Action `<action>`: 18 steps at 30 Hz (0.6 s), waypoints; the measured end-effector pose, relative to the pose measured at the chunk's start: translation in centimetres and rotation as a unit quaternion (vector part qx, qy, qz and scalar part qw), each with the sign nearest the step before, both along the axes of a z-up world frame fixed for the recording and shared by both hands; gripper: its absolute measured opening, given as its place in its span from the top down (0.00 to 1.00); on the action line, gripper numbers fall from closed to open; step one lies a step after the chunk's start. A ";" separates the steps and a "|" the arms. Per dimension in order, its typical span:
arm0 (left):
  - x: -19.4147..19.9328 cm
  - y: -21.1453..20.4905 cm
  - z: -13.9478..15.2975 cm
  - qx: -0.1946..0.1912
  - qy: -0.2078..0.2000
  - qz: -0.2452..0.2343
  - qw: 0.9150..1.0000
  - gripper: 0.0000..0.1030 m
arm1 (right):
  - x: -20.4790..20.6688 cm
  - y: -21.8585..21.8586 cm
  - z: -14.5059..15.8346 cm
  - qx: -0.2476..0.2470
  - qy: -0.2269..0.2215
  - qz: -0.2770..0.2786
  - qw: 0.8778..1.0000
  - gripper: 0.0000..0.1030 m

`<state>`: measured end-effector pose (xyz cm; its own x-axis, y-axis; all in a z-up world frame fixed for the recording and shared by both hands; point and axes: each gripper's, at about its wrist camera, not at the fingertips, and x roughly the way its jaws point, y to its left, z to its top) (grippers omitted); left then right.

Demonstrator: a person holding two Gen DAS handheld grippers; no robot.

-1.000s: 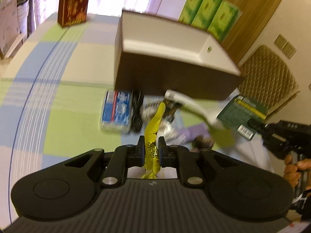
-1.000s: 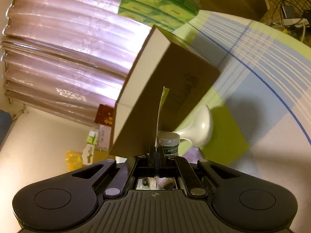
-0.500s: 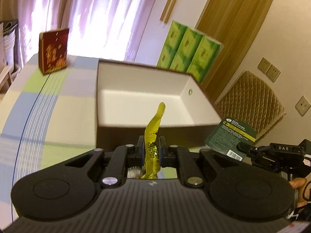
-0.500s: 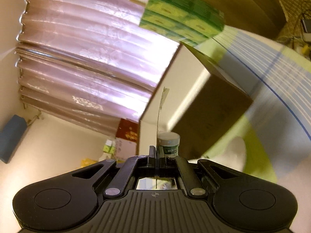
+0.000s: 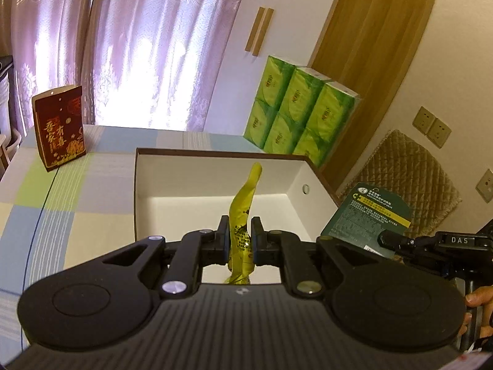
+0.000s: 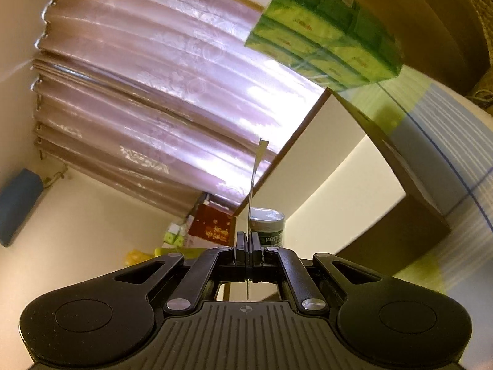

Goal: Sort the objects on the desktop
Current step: 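Carry the packet with the left gripper while the right gripper lowers the green card into the box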

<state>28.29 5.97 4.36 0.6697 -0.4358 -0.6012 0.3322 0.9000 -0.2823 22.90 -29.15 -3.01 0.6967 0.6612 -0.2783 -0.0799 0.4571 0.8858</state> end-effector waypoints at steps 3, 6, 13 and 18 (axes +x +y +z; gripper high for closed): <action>1.7 -0.5 -0.7 0.006 0.010 0.002 1.000 0.91 | 1.7 0.6 -0.5 -0.009 0.012 0.006 1.000 1.00; 3.3 -1.0 -1.7 0.008 0.027 0.002 1.000 0.91 | 3.2 1.3 -1.2 -0.023 0.030 0.010 0.999 1.00; 6.3 -2.9 -5.0 0.016 0.073 0.000 0.997 0.91 | 6.4 2.8 -2.4 -0.097 0.065 0.029 0.993 1.00; 8.0 -4.1 -7.6 0.017 0.118 0.004 0.993 0.91 | 8.1 4.0 -3.2 -0.168 0.097 0.054 0.980 1.00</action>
<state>36.26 1.83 -3.22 0.5121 -0.4068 -0.7565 0.2528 0.9131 -0.3199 30.96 -25.10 -6.24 0.5404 0.5766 -0.6127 0.0114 0.7231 0.6906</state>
